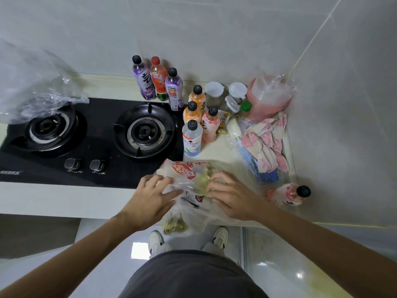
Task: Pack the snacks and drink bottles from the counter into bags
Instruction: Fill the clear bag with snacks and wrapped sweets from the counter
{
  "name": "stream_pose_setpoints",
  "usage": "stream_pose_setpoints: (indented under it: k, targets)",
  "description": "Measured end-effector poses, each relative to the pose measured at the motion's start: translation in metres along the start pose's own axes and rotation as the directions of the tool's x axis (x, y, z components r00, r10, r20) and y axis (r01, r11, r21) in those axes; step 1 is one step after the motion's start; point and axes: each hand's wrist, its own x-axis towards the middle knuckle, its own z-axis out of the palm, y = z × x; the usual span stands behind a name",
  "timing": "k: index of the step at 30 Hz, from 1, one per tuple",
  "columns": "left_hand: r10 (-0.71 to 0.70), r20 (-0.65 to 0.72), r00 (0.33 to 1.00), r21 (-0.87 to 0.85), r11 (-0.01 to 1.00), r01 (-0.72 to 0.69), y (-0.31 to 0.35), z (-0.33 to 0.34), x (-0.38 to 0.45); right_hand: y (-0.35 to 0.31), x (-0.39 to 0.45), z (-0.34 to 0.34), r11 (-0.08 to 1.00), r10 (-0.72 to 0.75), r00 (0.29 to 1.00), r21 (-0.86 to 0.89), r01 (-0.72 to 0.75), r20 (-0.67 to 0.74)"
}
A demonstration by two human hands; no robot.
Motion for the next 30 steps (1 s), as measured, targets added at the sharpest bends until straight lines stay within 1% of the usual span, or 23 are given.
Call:
stream_pose_setpoints:
  k: [2,4,6,7,9,11,14,16,18,19,21,25,30]
  targets:
    - [0.123,0.002,0.992,-0.045,0.991,-0.123,0.007,0.001,0.006,-0.004,-0.002,0.005,0.998,-0.062,0.997,0.029,0.061,0.042]
    - [0.15,0.057,0.987,-0.077,0.986,-0.145,0.008,0.006,0.01,-0.005,-0.006,0.012,0.997,-0.07,0.992,-0.012,0.071,0.108]
    - [0.122,0.133,0.984,-0.104,0.989,-0.108,0.003,0.014,0.011,0.001,-0.01,0.017,0.996,-0.012,0.989,-0.084,0.024,0.147]
    - [0.11,0.157,0.981,-0.107,0.99,-0.094,-0.001,0.018,0.01,0.006,-0.011,0.017,0.992,0.041,0.986,-0.123,-0.021,0.163]
    - [0.09,0.149,0.985,-0.055,0.995,-0.082,-0.009,0.023,0.009,0.018,-0.013,0.015,0.974,0.172,0.959,-0.185,-0.132,0.225]
    - [0.037,0.113,0.993,0.04,0.998,-0.041,-0.015,0.025,0.009,0.028,-0.012,0.014,0.944,0.294,0.914,-0.238,-0.23,0.281]
    - [-0.14,0.063,0.988,0.147,0.981,0.13,-0.022,0.019,0.01,0.037,-0.013,0.02,0.904,0.396,0.867,-0.295,-0.31,0.302]
    - [-0.268,0.11,0.957,0.204,0.949,0.242,-0.024,0.012,0.01,0.041,-0.015,0.023,0.883,0.446,0.838,-0.307,-0.355,0.313]
    - [-0.374,0.223,0.9,0.248,0.915,0.318,-0.023,0.008,0.01,0.043,-0.013,0.024,0.859,0.497,0.806,-0.317,-0.403,0.322]
    - [-0.4,0.266,0.877,0.256,0.906,0.336,-0.022,0.008,0.011,0.043,-0.011,0.024,0.849,0.515,0.795,-0.32,-0.42,0.321]
    - [-0.419,0.317,0.851,0.257,0.901,0.349,-0.018,0.012,0.014,0.041,-0.007,0.024,0.838,0.53,0.792,-0.33,-0.435,0.303]
    - [-0.427,0.357,0.831,0.243,0.901,0.359,-0.014,0.02,0.026,0.045,-0.007,0.021,0.814,0.564,0.781,-0.342,-0.47,0.269]
    - [-0.38,0.326,0.865,0.202,0.922,0.329,-0.009,0.021,0.055,0.062,-0.023,0.005,0.751,0.646,0.711,-0.398,-0.527,0.277]
